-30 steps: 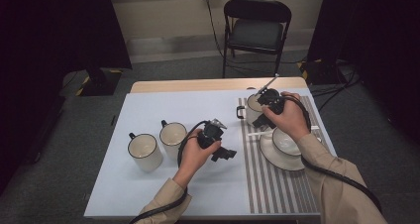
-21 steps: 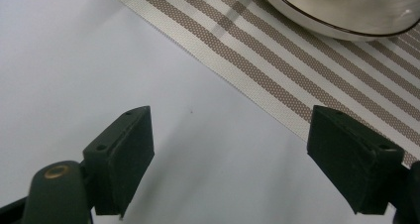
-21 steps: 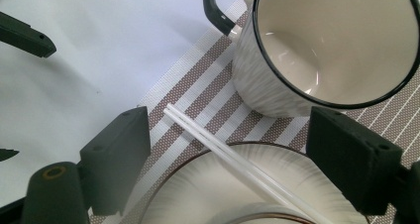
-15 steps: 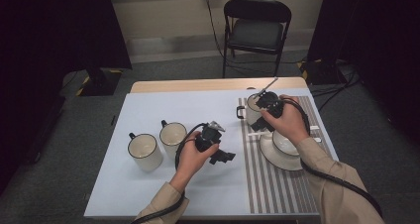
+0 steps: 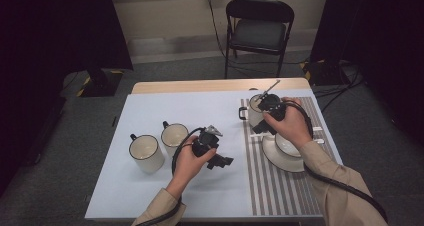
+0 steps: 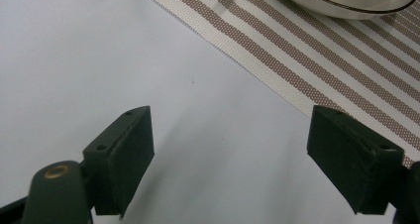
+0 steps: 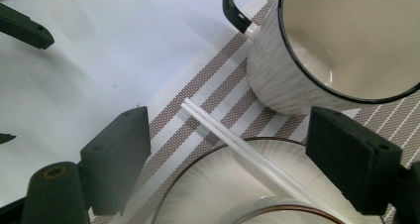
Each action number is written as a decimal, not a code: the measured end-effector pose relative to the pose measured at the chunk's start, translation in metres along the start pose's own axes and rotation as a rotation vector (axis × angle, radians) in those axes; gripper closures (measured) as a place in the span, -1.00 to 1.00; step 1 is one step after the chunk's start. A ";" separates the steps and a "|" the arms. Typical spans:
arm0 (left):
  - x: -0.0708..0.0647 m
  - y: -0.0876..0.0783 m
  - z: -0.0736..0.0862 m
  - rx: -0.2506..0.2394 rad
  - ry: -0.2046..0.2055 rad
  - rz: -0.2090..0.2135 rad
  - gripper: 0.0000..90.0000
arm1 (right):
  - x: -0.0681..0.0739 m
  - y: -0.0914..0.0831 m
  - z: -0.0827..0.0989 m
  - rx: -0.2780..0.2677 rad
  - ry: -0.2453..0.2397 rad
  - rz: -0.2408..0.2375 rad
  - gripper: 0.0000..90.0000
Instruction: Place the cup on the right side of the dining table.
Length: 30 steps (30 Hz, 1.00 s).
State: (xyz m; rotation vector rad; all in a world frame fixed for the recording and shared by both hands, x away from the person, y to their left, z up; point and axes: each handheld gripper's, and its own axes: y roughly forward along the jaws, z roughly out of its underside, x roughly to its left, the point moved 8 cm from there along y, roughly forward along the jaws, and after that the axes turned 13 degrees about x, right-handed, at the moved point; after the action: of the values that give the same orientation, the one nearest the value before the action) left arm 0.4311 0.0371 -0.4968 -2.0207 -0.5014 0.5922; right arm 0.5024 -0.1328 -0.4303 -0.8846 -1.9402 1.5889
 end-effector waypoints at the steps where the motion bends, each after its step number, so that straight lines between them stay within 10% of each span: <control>1: 0.000 0.000 0.001 -0.003 -0.003 -0.001 -0.60 | 0.001 0.000 0.000 0.000 0.002 -0.003 -0.62; 30: -0.009 -0.002 0.016 -0.003 0.030 0.002 -0.60 | 0.017 0.006 0.005 0.003 -0.035 -0.022 -0.62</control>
State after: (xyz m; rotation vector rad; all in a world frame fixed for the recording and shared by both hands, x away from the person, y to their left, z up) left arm 0.4146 0.0439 -0.4997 -2.0302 -0.4827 0.5623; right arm 0.4882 -0.1225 -0.4375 -0.8363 -1.9646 1.6045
